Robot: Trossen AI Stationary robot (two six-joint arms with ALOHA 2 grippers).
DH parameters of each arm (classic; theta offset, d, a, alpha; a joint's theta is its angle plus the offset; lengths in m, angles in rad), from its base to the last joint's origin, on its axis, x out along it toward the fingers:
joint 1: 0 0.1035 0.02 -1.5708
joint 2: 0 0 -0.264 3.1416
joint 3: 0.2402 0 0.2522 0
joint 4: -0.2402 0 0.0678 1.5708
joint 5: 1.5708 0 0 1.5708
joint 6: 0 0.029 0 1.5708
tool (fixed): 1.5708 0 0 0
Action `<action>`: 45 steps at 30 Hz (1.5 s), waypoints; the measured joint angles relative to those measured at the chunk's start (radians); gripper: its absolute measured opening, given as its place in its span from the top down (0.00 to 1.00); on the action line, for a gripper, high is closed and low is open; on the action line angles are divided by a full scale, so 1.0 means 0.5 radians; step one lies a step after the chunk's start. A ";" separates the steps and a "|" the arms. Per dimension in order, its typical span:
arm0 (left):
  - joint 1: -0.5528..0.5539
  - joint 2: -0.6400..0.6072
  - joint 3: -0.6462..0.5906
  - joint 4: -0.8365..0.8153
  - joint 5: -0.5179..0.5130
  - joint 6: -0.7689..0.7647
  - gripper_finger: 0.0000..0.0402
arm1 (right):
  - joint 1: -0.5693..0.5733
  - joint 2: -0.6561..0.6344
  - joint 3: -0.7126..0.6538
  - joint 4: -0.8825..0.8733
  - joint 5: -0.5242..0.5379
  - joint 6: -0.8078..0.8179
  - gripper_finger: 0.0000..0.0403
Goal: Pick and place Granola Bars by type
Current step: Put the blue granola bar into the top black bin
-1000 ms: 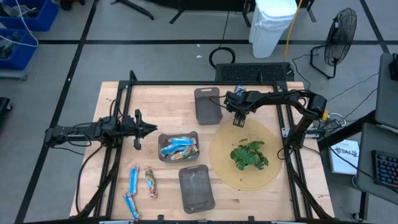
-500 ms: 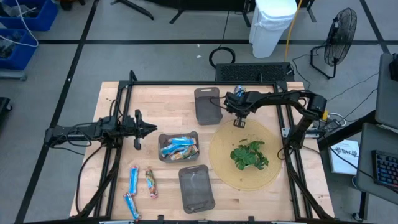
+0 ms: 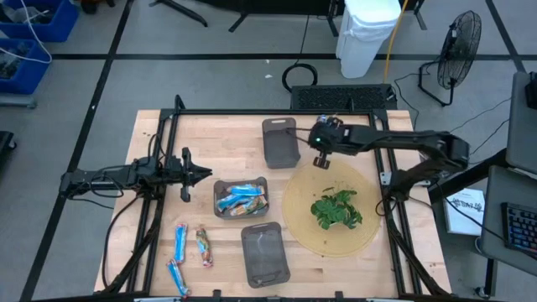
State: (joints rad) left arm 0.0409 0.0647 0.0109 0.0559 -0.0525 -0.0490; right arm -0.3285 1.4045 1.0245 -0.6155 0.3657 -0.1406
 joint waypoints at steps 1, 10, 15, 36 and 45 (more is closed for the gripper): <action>0.000 0.000 0.000 -0.001 0.000 0.000 0.88 | 0.013 -0.056 0.000 0.025 0.000 0.010 1.00; -0.001 0.000 0.000 0.000 0.000 0.000 0.88 | 0.134 -0.386 0.000 0.411 -0.007 0.025 1.00; -0.001 0.000 0.000 0.000 0.000 0.000 0.88 | 0.175 -0.410 0.001 0.725 -0.067 -0.052 1.00; -0.001 0.000 0.000 -0.001 0.000 0.000 0.88 | 0.177 -0.225 0.001 1.273 -0.783 0.052 1.00; -0.001 0.000 0.000 0.000 0.000 0.000 0.88 | 0.098 -0.244 0.001 1.292 -1.367 0.281 1.00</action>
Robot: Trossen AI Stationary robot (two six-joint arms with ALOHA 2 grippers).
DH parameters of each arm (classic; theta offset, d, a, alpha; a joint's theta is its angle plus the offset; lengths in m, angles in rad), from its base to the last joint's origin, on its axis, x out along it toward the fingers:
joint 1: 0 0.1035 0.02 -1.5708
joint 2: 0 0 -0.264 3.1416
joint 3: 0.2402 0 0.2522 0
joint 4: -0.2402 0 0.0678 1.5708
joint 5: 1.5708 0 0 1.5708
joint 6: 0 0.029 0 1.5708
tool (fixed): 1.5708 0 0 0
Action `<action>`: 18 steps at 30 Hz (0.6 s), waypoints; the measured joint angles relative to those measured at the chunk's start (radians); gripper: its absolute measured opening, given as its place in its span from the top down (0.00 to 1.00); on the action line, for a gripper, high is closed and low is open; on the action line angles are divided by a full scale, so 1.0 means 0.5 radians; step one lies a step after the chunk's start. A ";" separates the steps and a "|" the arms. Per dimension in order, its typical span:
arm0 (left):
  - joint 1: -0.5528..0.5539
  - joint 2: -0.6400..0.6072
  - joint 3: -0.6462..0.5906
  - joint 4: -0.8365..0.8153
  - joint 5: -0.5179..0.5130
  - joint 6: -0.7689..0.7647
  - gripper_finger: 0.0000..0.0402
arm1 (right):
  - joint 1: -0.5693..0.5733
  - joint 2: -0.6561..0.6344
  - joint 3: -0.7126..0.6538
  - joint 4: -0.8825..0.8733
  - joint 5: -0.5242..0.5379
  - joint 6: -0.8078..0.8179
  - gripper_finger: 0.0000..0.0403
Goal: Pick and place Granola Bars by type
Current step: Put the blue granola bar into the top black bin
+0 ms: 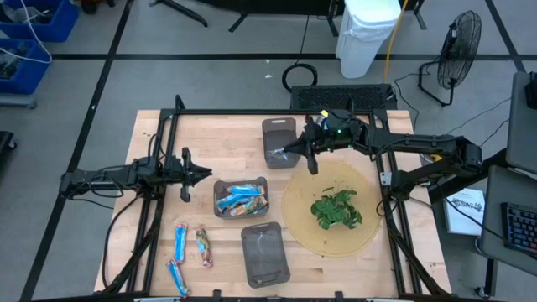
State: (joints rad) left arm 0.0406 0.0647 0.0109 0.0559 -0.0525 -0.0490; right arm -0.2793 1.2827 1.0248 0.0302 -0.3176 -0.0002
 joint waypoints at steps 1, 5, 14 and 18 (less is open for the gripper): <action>0.000 0.000 0.000 0.000 0.000 0.000 0.88 | -0.014 0.001 0.000 -0.007 -0.049 0.025 1.00; 0.000 -0.001 0.000 0.000 0.000 0.000 0.88 | -0.045 0.002 0.000 -0.010 -0.192 0.056 1.00; 0.000 0.000 0.000 0.000 -0.001 0.000 0.88 | -0.045 0.002 0.000 -0.009 -0.207 0.036 1.00; 0.000 0.000 0.000 0.000 0.000 0.000 0.88 | -0.044 0.002 0.000 -0.008 -0.207 0.031 1.00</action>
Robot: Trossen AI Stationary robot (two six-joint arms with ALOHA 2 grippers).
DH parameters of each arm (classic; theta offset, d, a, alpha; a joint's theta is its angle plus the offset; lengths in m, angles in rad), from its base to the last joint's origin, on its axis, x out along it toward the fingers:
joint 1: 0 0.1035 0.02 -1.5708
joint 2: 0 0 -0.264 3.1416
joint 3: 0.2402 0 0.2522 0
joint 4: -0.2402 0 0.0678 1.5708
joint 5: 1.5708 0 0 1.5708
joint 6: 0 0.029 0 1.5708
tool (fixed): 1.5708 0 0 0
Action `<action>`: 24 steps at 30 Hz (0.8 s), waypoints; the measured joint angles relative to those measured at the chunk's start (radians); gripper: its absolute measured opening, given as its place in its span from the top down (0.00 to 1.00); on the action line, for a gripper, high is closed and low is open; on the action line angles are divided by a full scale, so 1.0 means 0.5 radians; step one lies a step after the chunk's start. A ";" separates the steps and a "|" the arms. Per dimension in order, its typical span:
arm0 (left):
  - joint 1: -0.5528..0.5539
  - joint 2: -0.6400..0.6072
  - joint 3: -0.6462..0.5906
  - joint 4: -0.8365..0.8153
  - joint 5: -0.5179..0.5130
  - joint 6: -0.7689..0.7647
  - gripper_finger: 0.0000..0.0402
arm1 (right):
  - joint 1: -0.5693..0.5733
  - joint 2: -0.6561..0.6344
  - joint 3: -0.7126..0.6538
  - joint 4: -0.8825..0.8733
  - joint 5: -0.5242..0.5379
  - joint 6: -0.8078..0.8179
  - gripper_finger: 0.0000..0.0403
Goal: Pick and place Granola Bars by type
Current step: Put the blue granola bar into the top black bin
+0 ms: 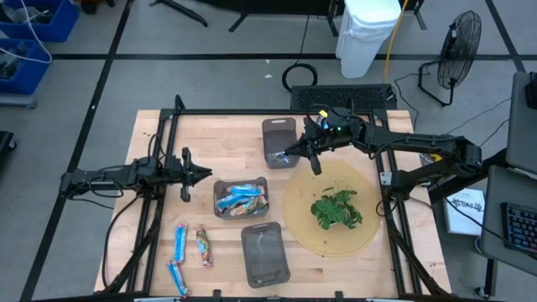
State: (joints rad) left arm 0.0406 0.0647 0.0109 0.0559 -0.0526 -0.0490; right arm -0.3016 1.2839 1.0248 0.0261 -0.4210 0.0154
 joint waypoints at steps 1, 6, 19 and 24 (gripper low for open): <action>0.000 0.000 0.000 0.000 0.000 0.000 0.88 | 0.000 0.000 0.000 -0.001 0.000 0.000 1.00; 0.000 0.000 0.000 0.000 0.000 0.000 0.88 | 0.000 0.000 0.000 -0.001 0.000 -0.001 1.00; 0.000 0.000 0.000 0.000 0.000 0.000 0.88 | 0.001 0.052 0.000 0.005 0.231 -0.056 1.00; 0.000 0.000 0.000 0.000 0.000 0.000 0.88 | 0.001 0.186 0.000 0.041 0.517 -0.114 1.00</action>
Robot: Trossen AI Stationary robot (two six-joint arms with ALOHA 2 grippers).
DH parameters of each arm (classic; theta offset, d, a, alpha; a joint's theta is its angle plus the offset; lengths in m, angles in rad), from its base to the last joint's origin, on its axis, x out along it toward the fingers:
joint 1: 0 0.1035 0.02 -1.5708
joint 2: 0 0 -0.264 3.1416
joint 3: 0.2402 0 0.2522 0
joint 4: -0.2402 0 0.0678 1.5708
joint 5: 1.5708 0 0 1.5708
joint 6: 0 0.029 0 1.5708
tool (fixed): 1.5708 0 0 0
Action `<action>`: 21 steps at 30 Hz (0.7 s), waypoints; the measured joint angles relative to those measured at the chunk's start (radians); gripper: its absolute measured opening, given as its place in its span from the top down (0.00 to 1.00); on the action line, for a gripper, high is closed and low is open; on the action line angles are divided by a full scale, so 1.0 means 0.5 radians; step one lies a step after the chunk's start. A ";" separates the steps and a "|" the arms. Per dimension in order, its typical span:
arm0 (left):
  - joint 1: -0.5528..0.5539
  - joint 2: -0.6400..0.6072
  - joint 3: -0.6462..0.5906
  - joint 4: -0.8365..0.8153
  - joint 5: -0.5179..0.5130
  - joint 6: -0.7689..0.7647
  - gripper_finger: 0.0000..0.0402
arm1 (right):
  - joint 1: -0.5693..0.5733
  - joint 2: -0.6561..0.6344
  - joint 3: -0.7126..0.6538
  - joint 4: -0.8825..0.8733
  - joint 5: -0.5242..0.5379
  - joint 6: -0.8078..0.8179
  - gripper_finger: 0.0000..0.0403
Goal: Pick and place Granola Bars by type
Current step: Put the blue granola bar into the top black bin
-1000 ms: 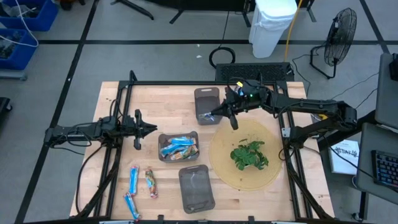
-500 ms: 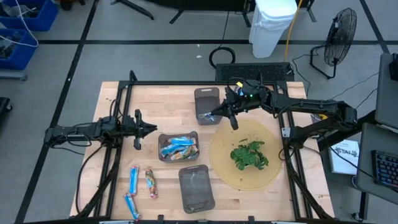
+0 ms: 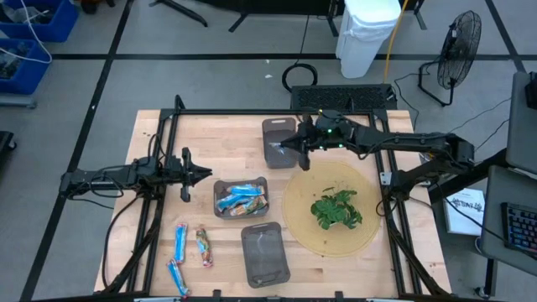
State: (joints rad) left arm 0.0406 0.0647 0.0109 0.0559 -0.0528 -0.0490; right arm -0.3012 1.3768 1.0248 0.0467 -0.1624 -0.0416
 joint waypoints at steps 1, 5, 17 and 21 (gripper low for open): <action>0.000 0.000 0.000 -0.001 0.000 0.000 0.88 | 0.000 0.034 0.000 0.012 0.054 -0.007 1.00; 0.000 0.000 0.000 0.000 0.000 0.000 0.88 | -0.006 0.173 0.000 0.150 0.177 -0.028 1.00; 0.000 0.000 0.000 0.000 0.001 0.000 0.88 | -0.173 0.490 -0.001 0.384 0.280 -0.068 1.00; 0.000 -0.001 0.000 0.000 0.001 0.000 0.88 | -0.201 0.522 -0.001 0.395 0.273 -0.050 1.00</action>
State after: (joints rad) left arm 0.0408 0.0643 0.0109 0.0559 -0.0525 -0.0490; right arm -0.4014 1.6376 1.0245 0.2442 -0.0260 -0.0668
